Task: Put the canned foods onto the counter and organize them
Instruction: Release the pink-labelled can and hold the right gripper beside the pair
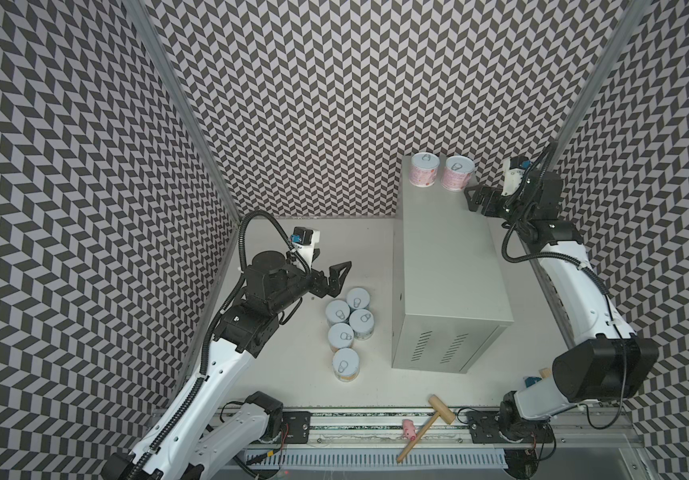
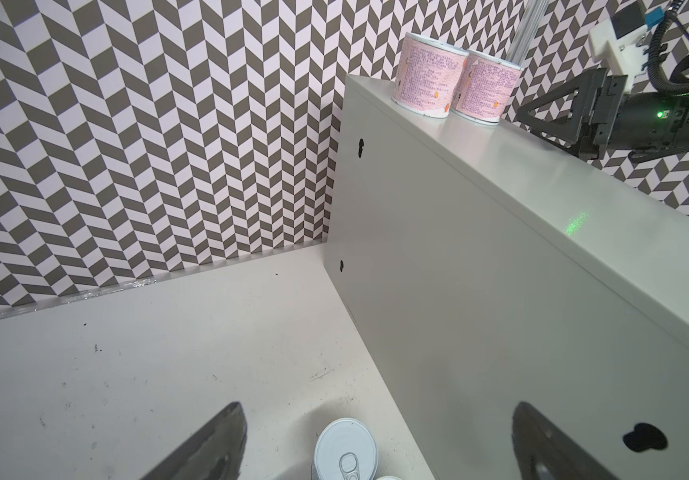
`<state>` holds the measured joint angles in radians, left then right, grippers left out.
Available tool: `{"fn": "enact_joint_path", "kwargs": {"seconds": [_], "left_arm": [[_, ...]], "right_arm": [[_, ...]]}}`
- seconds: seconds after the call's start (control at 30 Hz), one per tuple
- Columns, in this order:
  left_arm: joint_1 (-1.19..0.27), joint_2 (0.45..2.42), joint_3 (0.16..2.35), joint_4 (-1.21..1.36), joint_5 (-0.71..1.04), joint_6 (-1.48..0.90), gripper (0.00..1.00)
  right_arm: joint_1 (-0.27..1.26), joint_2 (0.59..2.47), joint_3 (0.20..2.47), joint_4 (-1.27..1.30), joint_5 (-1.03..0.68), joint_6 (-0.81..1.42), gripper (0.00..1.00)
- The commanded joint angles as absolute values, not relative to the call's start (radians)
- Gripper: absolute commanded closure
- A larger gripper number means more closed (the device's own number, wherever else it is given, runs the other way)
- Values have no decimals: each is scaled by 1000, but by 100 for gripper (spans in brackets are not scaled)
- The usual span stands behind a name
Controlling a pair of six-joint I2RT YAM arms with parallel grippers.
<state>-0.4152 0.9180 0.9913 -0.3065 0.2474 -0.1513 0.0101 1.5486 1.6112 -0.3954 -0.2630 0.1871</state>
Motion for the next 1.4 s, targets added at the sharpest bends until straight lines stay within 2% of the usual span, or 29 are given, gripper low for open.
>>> {"fn": "enact_joint_path", "kwargs": {"seconds": [0.0,1.37], "left_arm": [[-409,911,989,-286,239,-153,0],[-404,910,985,-286,236,-150,0]], "right_arm": [[13,1559,1636,-342,-274,179,1],[28,1640,1705,-341,-293,170,1]]}}
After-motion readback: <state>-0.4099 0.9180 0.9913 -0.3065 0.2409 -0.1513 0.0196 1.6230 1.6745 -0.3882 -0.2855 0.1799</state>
